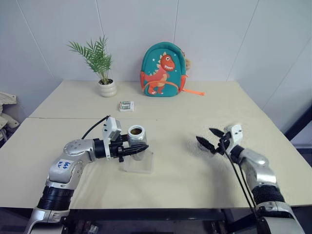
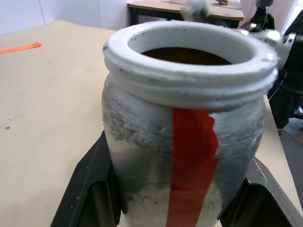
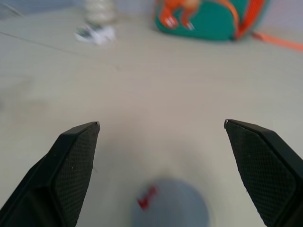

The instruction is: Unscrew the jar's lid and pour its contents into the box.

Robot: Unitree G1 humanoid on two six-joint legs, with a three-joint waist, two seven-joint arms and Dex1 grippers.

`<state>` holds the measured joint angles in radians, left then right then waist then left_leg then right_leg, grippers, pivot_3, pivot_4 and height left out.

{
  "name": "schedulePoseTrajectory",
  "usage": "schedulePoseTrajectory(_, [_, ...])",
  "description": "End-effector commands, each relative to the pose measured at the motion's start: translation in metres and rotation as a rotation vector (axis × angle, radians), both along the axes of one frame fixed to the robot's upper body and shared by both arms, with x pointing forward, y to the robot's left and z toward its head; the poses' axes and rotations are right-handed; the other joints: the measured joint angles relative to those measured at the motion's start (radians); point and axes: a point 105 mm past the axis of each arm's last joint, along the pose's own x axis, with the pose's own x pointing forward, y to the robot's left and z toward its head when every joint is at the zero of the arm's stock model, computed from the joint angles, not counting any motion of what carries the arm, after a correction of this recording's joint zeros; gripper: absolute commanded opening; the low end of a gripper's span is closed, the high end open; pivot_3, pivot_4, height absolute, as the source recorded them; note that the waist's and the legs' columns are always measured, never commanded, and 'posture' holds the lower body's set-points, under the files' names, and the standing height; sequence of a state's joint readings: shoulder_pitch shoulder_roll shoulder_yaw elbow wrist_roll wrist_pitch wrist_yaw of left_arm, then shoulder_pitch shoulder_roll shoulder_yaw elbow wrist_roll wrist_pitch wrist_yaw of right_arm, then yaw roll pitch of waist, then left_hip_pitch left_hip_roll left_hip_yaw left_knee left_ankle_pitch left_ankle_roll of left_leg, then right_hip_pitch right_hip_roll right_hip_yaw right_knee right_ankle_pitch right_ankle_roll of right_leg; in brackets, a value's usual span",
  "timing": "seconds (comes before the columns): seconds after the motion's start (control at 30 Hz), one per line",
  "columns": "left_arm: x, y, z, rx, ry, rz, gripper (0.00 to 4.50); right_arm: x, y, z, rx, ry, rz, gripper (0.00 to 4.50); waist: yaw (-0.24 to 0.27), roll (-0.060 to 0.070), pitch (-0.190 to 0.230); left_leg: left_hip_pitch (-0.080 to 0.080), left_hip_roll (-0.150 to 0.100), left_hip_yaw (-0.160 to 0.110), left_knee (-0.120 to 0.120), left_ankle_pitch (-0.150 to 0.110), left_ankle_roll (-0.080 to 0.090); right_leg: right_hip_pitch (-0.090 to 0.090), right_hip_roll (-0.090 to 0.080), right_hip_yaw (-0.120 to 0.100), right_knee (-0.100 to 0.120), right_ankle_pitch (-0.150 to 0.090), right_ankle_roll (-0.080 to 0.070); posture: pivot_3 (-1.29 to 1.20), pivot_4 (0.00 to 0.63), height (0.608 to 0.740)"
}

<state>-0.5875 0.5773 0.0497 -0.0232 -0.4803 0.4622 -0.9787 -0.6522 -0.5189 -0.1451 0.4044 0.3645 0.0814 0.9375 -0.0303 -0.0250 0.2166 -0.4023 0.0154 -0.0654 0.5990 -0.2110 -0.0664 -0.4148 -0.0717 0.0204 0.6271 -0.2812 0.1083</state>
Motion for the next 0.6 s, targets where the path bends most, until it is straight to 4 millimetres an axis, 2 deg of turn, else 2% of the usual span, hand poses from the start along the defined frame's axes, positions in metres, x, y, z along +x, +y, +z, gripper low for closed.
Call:
schedulePoseTrajectory(0.03, [0.000,0.012,0.025,-0.017,-0.083,0.049,1.99,-0.040,0.036,0.033,-0.137,-0.099,0.279,4.46,0.000,0.000,0.000,0.000,0.000,0.000,0.000,0.000,0.000,0.000,0.000,0.000,0.000,0.000,0.000,0.00,0.150,0.740])
schedulePoseTrajectory(0.13, [0.003,0.020,0.027,-0.018,-0.102,0.102,1.99,-0.064,0.055,0.051,-0.218,-0.172,0.416,4.46,0.001,0.000,0.000,0.000,0.000,0.000,0.000,0.000,0.000,0.000,0.000,0.000,0.000,0.000,0.000,0.00,0.150,0.740])
schedulePoseTrajectory(0.27, [0.005,0.027,0.028,-0.024,-0.095,0.157,1.99,-0.080,0.066,0.062,-0.239,-0.201,0.500,4.46,0.003,0.000,0.000,0.000,0.000,0.000,0.002,0.000,0.000,0.001,0.000,0.000,-0.001,0.000,0.000,0.00,0.150,0.740])
schedulePoseTrajectory(0.4, [0.009,0.027,0.030,-0.020,-0.061,0.192,1.99,-0.087,0.072,0.069,-0.239,-0.204,0.536,4.46,0.004,0.000,0.000,-0.001,0.000,0.000,0.003,0.000,0.000,0.001,0.000,0.000,-0.001,0.000,0.001,0.00,0.150,0.740])
schedulePoseTrajectory(0.6, [0.021,0.037,0.046,-0.063,-0.087,0.326,1.99,-0.090,0.076,0.067,-0.221,-0.173,0.540,4.46,0.003,0.000,0.000,-0.001,0.000,0.000,0.003,0.000,0.000,0.001,0.000,0.000,-0.001,0.000,0.001,0.00,0.150,0.740])
